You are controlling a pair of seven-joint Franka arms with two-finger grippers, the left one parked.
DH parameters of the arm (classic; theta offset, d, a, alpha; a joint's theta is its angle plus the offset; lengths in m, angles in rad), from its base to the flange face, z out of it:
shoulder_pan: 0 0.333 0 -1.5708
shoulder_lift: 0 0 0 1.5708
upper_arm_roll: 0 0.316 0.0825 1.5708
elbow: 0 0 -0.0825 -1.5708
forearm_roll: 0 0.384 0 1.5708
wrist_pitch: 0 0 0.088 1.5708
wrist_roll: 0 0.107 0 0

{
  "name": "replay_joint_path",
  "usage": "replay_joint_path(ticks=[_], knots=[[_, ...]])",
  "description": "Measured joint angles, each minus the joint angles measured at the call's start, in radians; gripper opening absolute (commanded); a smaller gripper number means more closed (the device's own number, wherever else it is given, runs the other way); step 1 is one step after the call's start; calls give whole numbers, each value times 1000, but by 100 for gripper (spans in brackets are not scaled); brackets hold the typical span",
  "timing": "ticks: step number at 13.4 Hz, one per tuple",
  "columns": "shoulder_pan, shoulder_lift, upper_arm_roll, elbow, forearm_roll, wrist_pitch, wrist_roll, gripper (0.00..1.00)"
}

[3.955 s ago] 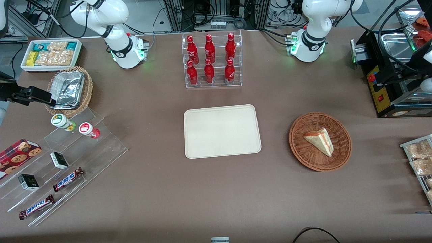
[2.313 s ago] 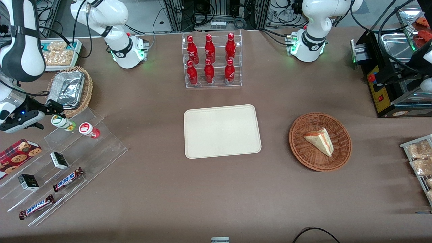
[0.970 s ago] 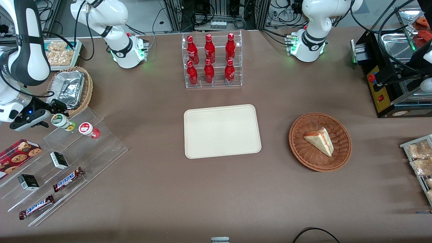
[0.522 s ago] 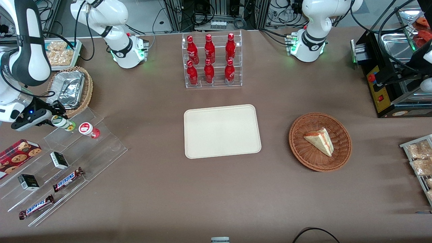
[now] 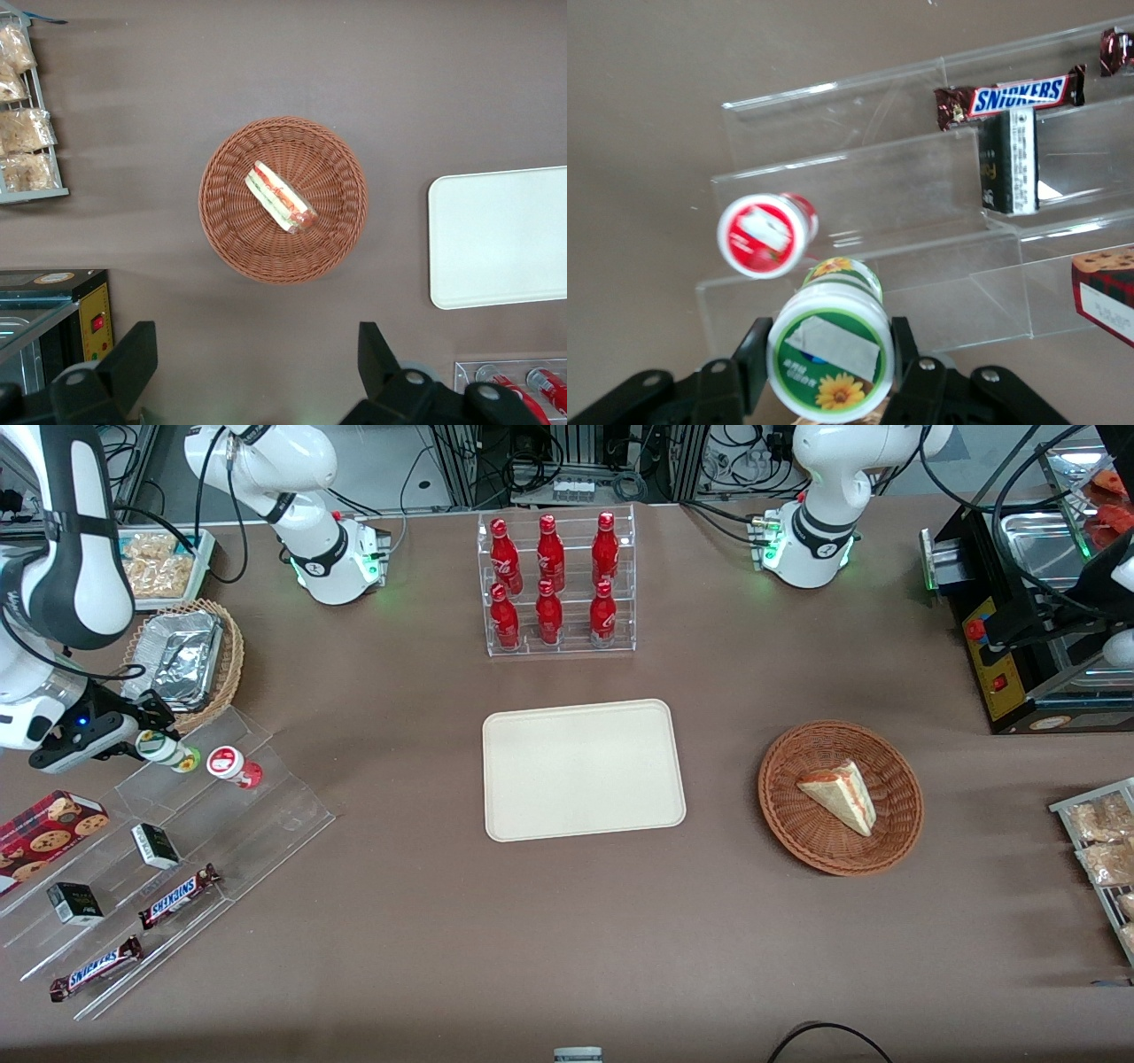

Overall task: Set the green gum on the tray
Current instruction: 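Lift the canister and carry it with the right gripper over the cream tray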

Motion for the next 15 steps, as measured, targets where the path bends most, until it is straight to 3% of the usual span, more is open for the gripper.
replay_joint_path(ticks=[6, 11, 15], knots=[[224, 0, 6, 284, 1, -307, 361, 0], [484, 59, 10, 378, 1, -339, 783, 0], [694, 212, 12, 480, 1, -336, 1151, 0]])
